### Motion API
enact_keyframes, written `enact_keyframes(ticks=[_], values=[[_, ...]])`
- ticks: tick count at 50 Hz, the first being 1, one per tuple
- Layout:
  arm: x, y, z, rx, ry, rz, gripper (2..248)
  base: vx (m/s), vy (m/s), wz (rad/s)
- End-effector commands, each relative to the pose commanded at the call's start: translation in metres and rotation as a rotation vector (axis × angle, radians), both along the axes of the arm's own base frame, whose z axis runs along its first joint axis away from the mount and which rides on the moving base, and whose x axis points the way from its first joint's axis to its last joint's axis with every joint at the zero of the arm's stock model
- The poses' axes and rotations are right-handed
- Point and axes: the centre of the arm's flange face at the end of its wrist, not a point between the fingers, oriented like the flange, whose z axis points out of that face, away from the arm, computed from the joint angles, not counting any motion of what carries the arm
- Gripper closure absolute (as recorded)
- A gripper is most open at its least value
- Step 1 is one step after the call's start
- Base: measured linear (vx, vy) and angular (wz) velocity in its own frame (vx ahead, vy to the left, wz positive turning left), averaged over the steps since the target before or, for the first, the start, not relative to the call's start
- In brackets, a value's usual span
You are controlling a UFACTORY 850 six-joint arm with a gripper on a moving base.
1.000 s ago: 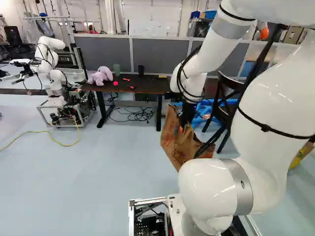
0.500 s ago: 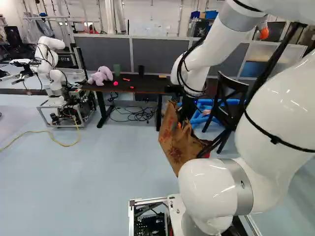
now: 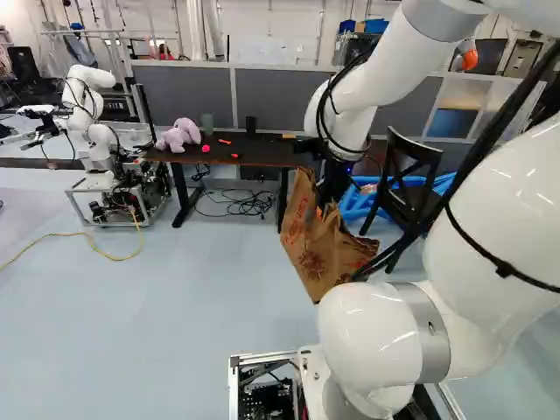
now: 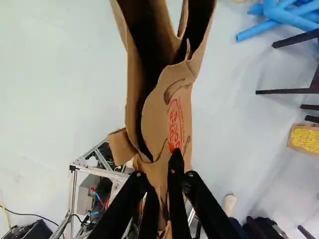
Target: Pick up the bag on the ground and place it on the table
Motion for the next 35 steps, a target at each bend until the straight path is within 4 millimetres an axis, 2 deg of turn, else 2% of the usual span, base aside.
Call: enact_keyframes(ticks=[35], values=[[-0.010,0.005,0.049,0.010,0.045,0.016,229,0.000,0.000,0.000]])
